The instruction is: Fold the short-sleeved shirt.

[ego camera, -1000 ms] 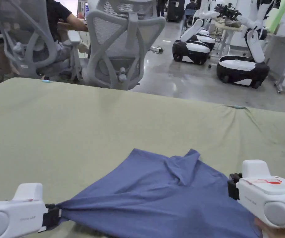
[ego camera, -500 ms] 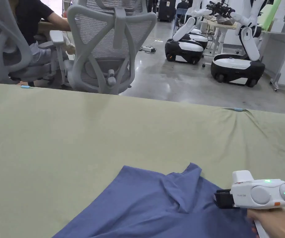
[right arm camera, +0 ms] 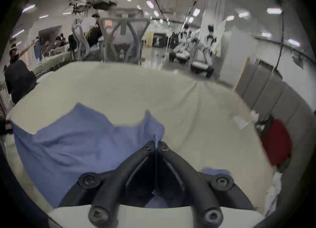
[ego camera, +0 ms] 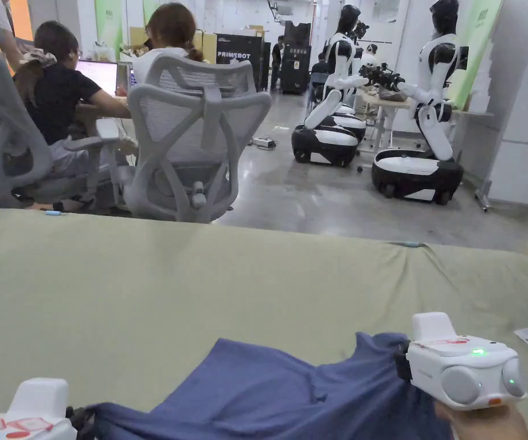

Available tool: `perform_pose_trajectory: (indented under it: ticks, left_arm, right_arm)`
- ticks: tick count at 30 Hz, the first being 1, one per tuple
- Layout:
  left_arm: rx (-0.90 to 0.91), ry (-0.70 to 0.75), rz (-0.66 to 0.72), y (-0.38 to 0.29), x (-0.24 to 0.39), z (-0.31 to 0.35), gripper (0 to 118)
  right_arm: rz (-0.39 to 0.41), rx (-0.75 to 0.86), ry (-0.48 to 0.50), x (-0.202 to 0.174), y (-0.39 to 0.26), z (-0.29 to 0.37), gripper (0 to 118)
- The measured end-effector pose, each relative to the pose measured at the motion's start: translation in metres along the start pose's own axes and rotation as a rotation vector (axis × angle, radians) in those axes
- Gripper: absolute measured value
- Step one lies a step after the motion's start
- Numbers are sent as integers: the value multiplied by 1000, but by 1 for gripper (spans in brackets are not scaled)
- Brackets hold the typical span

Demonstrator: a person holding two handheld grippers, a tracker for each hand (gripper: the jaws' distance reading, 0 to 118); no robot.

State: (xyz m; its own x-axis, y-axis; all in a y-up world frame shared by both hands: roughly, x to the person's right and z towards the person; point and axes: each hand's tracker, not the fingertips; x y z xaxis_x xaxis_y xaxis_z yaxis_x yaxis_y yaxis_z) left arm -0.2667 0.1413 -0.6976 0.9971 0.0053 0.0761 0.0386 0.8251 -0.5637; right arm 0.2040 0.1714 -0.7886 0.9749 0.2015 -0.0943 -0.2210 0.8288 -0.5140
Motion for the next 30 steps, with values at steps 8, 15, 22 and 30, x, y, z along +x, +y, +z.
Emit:
perform_pose_trajectory:
  ticks: [8,15,22,30]
  left_arm:
    - [213,79,-75,115,27,48,0]
    - [355,152,-86,223,45,77,0]
    - [485,253,-112,324,57,101,0]
    - [583,301,-113,394,53,117,0]
  right_arm:
    - [38,257,-141,52,82,143,2]
    - [-6,405,-245,99,162,211,2]
    - [-4,544,-340,111,234,237,2]
    - [-35,647,-350,118,299,230,2]
